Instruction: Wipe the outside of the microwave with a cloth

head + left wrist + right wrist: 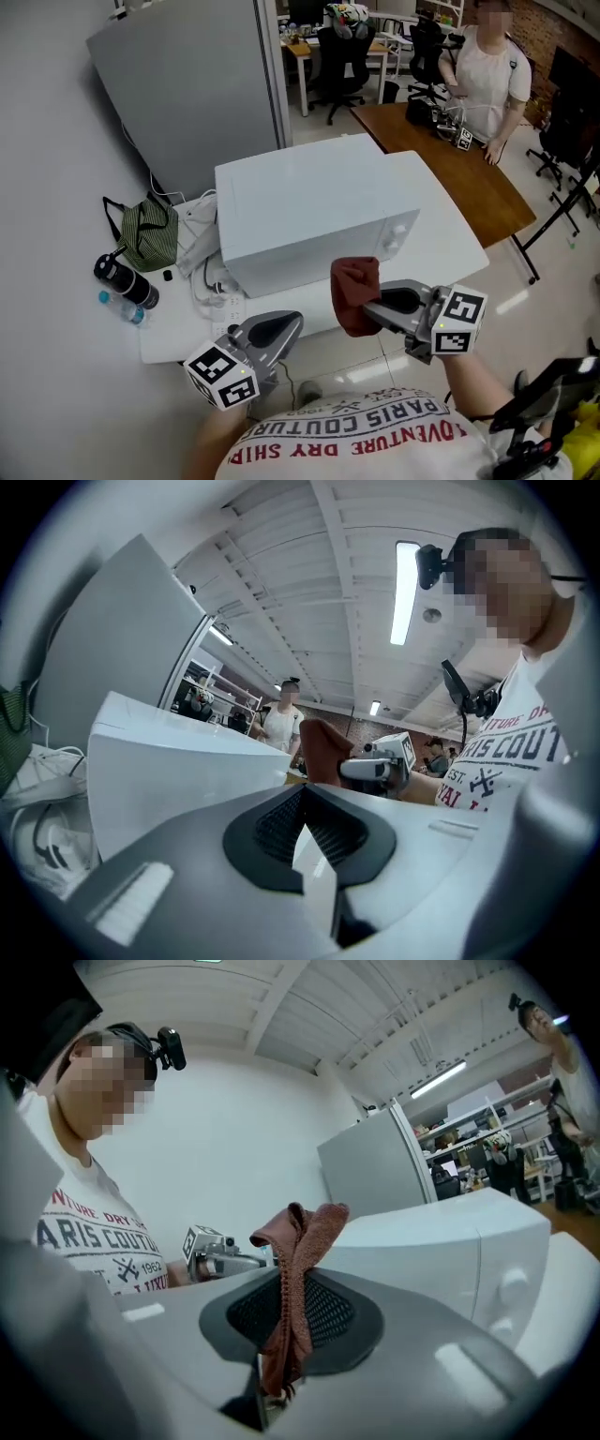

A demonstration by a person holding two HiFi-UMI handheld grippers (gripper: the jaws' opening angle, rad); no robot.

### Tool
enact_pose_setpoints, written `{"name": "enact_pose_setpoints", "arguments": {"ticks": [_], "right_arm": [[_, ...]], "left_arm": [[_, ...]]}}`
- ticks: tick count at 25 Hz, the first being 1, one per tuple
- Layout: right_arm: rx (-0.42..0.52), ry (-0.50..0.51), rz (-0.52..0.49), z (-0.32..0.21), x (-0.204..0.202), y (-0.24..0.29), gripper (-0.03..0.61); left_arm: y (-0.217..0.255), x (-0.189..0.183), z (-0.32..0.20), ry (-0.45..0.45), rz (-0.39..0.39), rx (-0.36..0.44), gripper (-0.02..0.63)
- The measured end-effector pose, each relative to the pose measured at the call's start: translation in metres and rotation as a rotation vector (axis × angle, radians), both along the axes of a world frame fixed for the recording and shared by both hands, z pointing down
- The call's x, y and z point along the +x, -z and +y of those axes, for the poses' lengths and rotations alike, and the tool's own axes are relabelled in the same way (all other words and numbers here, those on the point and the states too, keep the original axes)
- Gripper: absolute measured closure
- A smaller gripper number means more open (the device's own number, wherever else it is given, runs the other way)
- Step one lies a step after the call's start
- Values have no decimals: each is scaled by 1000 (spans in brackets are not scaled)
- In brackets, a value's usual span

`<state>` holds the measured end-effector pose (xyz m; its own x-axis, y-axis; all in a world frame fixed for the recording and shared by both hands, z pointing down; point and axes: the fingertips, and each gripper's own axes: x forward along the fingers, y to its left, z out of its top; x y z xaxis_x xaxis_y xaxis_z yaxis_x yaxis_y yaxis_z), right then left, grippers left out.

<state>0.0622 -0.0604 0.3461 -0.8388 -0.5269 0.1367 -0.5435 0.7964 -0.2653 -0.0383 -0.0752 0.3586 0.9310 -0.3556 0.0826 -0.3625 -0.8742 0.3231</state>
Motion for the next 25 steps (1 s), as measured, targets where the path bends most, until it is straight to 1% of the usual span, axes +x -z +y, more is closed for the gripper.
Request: {"name": "enact_pose_setpoints", "arguments": {"ticks": [3, 5, 9, 11, 15, 19, 22, 25], "right_arm": [[-27, 7, 10, 46, 12, -18, 535], [-30, 14, 5, 77, 19, -22, 535], [-39, 11, -42, 129, 38, -21, 537], [-48, -4, -45, 144, 49, -23, 537], [-59, -22, -37, 164, 62, -29, 538], [-39, -32, -31, 169, 65, -26, 538], [-26, -37, -29, 171, 66, -28, 538], [-1, -14, -9, 171, 61, -24, 538]], "left_arm": [[7, 16, 44, 47, 16, 32, 607], [9, 31, 75, 58, 18, 46, 609], [3, 54, 132, 56, -46, 90, 607], [1, 58, 152, 52, -46, 83, 607], [5, 61, 173, 51, -24, 78, 607], [12, 65, 178, 46, -36, 110, 609], [13, 69, 182, 40, -46, 118, 608], [17, 70, 182, 45, -48, 130, 608]]}}
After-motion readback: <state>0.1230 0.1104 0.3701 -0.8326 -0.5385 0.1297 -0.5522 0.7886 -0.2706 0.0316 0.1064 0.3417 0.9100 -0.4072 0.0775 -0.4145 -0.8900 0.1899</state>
